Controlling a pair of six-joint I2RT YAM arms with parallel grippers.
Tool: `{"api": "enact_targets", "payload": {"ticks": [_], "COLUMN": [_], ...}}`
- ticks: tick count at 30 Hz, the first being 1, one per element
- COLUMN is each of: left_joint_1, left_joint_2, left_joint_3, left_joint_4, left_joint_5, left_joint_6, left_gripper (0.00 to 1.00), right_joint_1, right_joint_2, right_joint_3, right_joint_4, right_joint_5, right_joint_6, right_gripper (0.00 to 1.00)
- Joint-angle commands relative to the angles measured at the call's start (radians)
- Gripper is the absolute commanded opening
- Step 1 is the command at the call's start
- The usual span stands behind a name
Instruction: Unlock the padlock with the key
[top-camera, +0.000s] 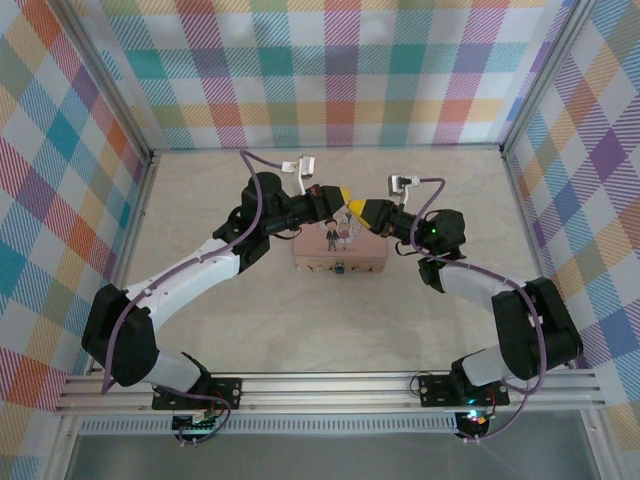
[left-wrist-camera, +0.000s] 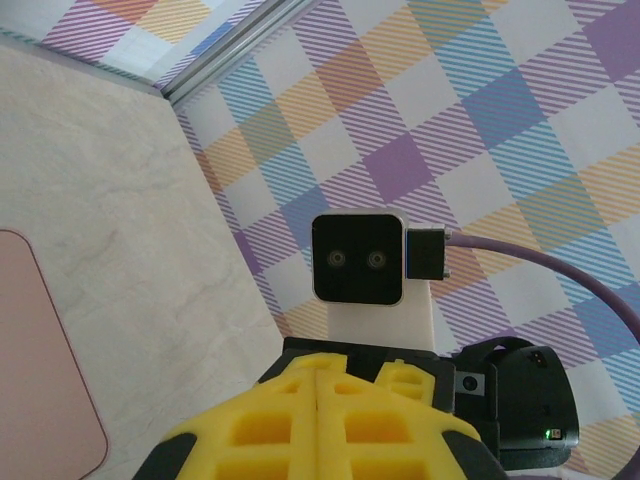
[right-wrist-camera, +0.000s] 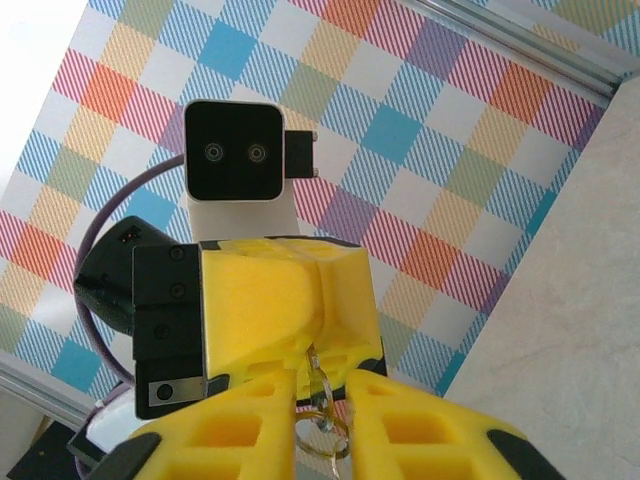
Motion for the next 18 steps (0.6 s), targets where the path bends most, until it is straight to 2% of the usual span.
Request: {"api": "enact_targets", "payload": {"ticks": [1,5,6,7,9,18], "left_joint_1": [-0.008,-0.008,-0.008,-0.007,-0.008,-0.010], "left_joint_2": [-0.023,-0.023,-0.022,-0.022,-0.022,-0.011], "left_joint_3": [-0.012,-0.010,-0.010,-0.010,-0.010,-0.003], "left_joint_4": [0.038,0.036,0.036,0.037,0.036,0.034], "left_joint_5": [-0.017,-0.022,-0.025,-0.027,-0.031,-0.029], "left_joint_6": [0.002,0.007,0.006,0.007,0.008,0.007], "left_gripper": [0.00,0.00,0.00,0.00,0.00,0.00], "right_joint_1": [0.006,0.006,0.006,0.006,0.006,0.006], "right_joint_2": [-0.008,-0.002,0.001,0.004,0.009,0.008], "right_joint_3": [0.026,0.032,0.032,0.036,0.036,0.039], "right_joint_4": [0.057,0.054,0.056,0.061,0.080,0.066], "right_joint_5": [-0.012,-0.016,-0.019,-0.023,-0.023,-0.023], "right_joint_6": [-0.003,-0.003,-0.001,0.004,0.018,0.010], "right_gripper": [0.14,0.04,0.04,0.09,0.29,0.33]}}
